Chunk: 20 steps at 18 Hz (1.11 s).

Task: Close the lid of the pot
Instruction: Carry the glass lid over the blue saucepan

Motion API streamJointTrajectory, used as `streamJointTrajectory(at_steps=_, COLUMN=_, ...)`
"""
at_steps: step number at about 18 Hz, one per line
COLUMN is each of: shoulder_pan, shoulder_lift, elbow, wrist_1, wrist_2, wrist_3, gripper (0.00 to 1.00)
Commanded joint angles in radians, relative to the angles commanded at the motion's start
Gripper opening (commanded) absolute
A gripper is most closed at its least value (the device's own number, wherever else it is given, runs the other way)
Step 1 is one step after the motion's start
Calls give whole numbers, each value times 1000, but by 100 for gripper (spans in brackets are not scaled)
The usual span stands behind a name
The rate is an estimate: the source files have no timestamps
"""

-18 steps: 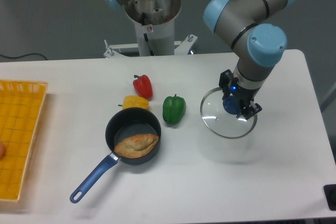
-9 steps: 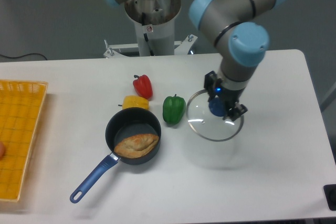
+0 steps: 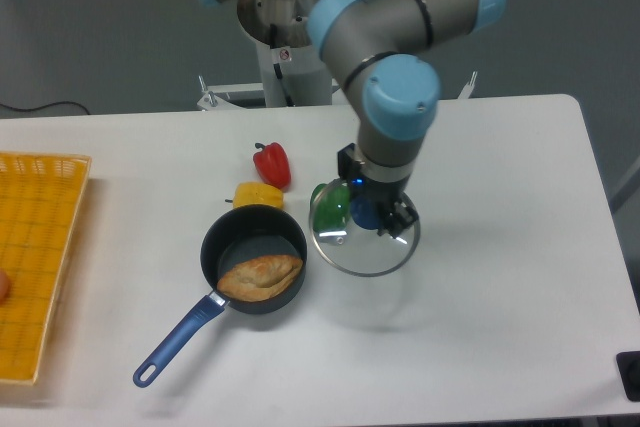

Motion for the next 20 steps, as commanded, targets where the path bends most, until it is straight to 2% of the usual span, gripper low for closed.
streamJointTrajectory(at_steps=2, shoulder_pan=-6, shoulder_lift=5, elbow=2, wrist_1=-17, wrist_2=31, wrist_3=-3, gripper=60)
streamJointTrajectory(at_steps=9, shoulder_pan=-54, shoulder_lift=9, elbow=3, wrist_1=-14, wrist_2=40, wrist_3=-77, gripper=60)
streamJointTrajectory(at_steps=15, shoulder_pan=-120, shoulder_lift=-21, elbow=11, wrist_1=-5, wrist_2=38, wrist_3=-162, gripper=60)
streamJointTrajectory(at_steps=20, shoulder_pan=-170, shoulder_lift=-52, elbow=5, wrist_1=49, wrist_2=38, wrist_3=-215, gripper=60)
